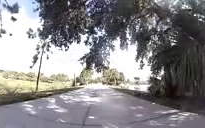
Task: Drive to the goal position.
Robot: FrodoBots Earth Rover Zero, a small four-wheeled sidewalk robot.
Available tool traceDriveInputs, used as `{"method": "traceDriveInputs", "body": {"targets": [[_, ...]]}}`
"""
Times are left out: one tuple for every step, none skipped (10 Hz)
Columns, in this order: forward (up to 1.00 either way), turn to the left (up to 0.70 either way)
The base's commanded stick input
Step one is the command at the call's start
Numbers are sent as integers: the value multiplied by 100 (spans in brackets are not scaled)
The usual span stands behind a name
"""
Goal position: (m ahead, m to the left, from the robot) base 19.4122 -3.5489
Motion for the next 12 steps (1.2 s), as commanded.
{"method": "traceDriveInputs", "body": {"targets": [[85, 34], [85, 34], [85, 34], [85, 28], [85, 0], [85, 0], [85, 0], [85, 0], [85, 0], [85, 0], [85, 0], [85, 0]]}}
